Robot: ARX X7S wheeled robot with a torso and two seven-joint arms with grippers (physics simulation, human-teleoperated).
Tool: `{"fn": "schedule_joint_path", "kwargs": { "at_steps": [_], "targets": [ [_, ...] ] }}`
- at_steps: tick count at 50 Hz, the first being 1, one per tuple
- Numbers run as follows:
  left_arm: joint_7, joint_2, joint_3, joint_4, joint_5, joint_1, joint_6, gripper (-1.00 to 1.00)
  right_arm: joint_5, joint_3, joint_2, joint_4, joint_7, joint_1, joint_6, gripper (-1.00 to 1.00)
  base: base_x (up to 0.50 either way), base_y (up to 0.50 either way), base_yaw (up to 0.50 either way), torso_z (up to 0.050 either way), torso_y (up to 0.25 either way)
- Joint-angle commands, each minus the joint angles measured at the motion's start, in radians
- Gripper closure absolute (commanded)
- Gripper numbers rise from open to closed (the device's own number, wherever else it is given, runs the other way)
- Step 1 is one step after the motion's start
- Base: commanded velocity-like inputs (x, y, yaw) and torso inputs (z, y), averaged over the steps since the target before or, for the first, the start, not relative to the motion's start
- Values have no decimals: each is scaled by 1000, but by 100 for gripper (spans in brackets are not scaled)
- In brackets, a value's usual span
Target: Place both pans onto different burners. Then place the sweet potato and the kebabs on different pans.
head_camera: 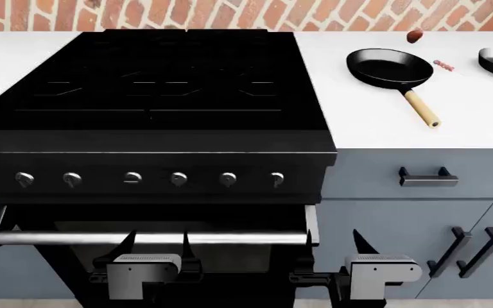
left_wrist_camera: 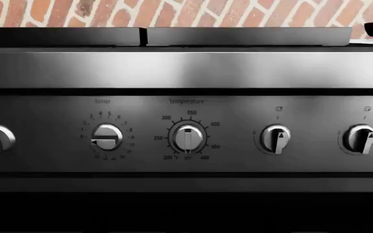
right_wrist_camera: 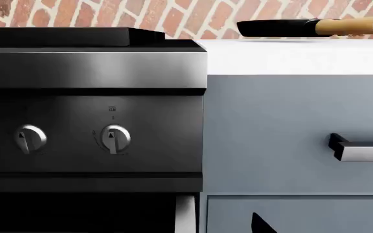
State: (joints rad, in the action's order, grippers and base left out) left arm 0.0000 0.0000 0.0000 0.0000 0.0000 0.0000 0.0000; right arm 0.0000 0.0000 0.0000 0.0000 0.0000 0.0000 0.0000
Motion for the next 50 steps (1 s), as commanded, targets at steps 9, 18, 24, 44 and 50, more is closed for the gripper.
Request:
{"fn": "schedule_joint_path", "kwargs": {
  "at_steps": [9, 18, 24, 44, 50],
  "targets": [
    [-55, -42, 47, -4, -33, 3, 6, -100, 52, -53, 40, -5, 36, -1, -13, -100, 0, 0, 0, 0, 0],
    [-78, -58, 66, -9, -45, 1, 5, -100, 94, -73, 54, -22, 41, -7, -4, -100, -20, -161, 0, 0, 0],
    [-89, -67, 76, -12, -52, -1, 6, -100, 135, -75, 61, -14, 35, -5, -21, -100, -22, -500, 0, 0, 0],
    [-116, -89, 104, -19, -68, -6, 13, -100, 181, -100, 85, -28, 53, -8, -26, -100, 14, -500, 0, 0, 0],
    [-125, -96, 112, -13, -75, -5, 11, -100, 181, -107, 91, -23, 64, -7, -29, -100, 21, -500, 0, 0, 0]
  ]
}}
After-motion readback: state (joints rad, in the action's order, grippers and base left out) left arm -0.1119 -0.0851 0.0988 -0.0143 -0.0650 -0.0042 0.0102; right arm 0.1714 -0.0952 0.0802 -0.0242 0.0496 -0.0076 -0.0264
